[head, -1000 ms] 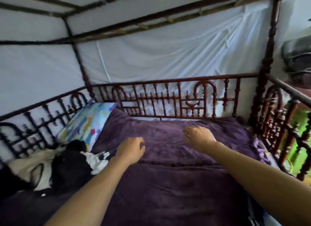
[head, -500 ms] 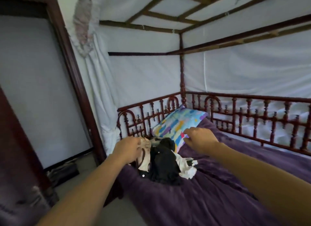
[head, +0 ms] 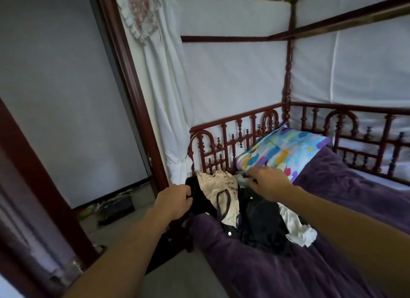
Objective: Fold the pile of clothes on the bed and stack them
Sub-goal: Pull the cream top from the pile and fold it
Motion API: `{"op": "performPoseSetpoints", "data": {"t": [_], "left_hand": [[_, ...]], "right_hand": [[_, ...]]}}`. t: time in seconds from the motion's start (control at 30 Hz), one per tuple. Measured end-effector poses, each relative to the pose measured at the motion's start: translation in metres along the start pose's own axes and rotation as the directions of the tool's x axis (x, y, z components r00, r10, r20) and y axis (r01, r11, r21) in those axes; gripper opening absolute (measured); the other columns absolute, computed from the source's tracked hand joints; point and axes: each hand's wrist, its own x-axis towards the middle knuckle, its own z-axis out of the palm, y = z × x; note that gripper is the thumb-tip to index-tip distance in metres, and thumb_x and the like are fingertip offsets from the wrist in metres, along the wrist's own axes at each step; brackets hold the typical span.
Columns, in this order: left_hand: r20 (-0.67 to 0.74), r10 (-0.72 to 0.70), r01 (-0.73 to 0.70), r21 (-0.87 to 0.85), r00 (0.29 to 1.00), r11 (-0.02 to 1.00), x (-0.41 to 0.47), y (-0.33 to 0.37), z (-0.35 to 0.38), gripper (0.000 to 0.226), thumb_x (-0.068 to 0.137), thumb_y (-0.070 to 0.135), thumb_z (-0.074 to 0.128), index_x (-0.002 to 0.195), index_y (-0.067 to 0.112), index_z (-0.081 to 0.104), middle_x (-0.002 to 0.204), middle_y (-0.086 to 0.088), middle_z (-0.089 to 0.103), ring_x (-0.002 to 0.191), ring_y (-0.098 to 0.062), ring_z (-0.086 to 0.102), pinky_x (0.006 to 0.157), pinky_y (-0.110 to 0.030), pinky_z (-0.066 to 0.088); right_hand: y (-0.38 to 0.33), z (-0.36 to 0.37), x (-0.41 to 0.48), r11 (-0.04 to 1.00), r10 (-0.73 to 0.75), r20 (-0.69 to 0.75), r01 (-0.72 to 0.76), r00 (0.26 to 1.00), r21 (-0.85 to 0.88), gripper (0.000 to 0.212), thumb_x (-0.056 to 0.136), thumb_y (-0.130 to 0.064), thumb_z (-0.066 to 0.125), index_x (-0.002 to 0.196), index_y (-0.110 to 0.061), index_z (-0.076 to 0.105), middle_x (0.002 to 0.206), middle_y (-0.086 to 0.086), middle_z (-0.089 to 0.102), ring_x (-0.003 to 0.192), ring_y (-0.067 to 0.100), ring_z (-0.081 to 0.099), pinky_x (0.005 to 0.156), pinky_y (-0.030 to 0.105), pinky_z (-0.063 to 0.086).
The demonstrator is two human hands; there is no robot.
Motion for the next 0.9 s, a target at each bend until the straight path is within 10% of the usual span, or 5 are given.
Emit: {"op": "performPoseSetpoints", "data": {"t": [0.63, 0.9], "left_hand": [[0.380, 0.062, -0.008, -0.142, 0.923, 0.990, 0.267, -0.072, 0.215, 0.027, 0.091, 0.034, 0.055, 0.113, 0.021, 0.063, 0.111, 0.000, 0.067, 0.100, -0.020, 0.061, 0.086, -0.034, 0.050], [0.592, 0.326, -0.199, -0.271, 0.737, 0.942, 0.349, -0.070, 0.353, 0.022, 0.092, 0.028, 0.048, 0.098, 0.014, 0.063, 0.095, -0.001, 0.066, 0.089, -0.020, 0.061, 0.077, -0.037, 0.050]], "right_hand": [[0.097, 0.285, 0.188, 0.962, 0.124, 0.398, -0.208, 0.909, 0.175, 0.033, 0.093, -0.044, 0.047, 0.118, -0.025, 0.059, 0.107, 0.003, 0.064, 0.094, 0.026, 0.062, 0.070, 0.035, 0.048], [0.113, 0.398, 0.186, 0.840, 0.381, 0.657, -0.540, 0.650, 0.047, 0.027, 0.091, -0.039, 0.049, 0.110, -0.024, 0.061, 0.109, 0.006, 0.064, 0.097, 0.030, 0.062, 0.072, 0.037, 0.046]]}}
